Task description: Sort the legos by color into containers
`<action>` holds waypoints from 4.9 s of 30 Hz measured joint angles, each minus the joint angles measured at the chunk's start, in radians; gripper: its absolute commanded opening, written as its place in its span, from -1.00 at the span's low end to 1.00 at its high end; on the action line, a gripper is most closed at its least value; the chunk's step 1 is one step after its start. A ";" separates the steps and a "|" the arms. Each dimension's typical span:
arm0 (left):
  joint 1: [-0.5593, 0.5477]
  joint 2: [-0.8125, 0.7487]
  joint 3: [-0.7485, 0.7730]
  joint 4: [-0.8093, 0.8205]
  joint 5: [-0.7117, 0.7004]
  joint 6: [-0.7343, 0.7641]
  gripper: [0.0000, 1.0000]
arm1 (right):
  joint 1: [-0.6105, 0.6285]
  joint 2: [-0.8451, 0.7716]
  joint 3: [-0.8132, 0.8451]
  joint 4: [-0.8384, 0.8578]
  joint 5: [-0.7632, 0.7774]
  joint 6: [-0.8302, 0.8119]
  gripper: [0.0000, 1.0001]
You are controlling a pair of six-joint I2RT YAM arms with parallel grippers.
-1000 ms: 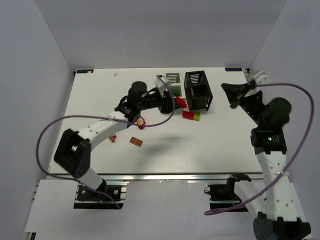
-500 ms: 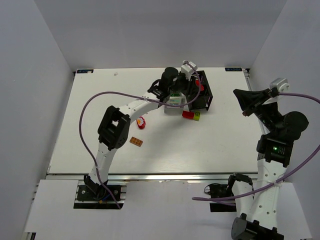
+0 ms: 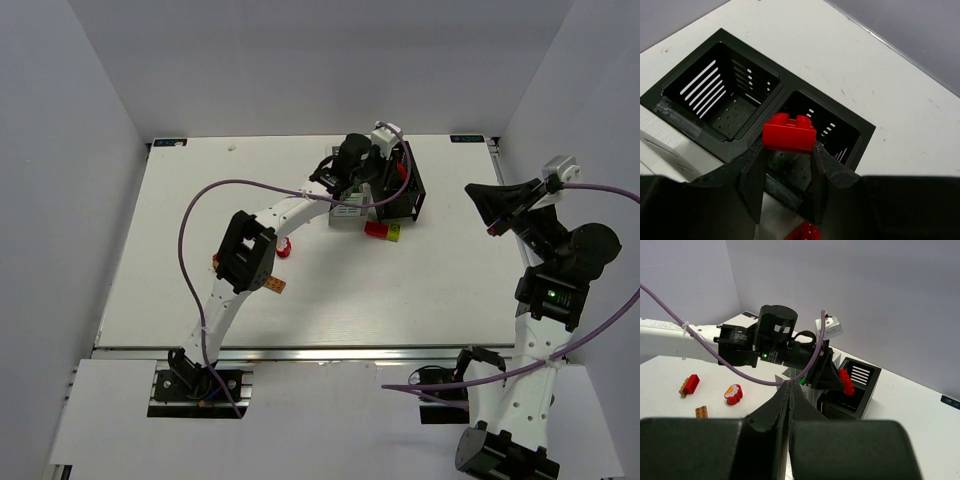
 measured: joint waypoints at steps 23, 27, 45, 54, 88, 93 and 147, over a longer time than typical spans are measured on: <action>-0.012 -0.217 -0.180 -0.101 -0.070 0.023 -1.00 | -0.012 0.114 -0.023 0.077 -0.191 -0.032 0.78; -0.005 -0.510 -0.458 -0.111 -0.132 0.009 -0.19 | 0.039 0.180 -0.010 0.013 -0.266 -0.182 0.79; 0.124 -1.533 -1.333 -0.002 -0.341 -0.110 -0.28 | 0.983 0.817 0.192 -0.648 0.884 -0.939 0.47; 0.127 -1.416 -1.336 -0.027 -0.278 -0.095 -0.27 | 0.980 0.904 0.180 -0.593 1.218 -0.890 0.12; 0.128 -1.429 -1.336 -0.026 -0.255 -0.091 -0.24 | 0.718 0.903 -0.030 -0.250 1.170 -0.283 0.50; 0.130 -1.429 -1.336 -0.026 -0.253 -0.091 -0.24 | 0.742 0.912 -0.033 -0.191 1.188 -0.276 0.50; 0.146 -1.427 -1.336 -0.024 -0.237 -0.091 -0.24 | 0.822 1.051 0.052 -0.231 1.400 -0.259 0.41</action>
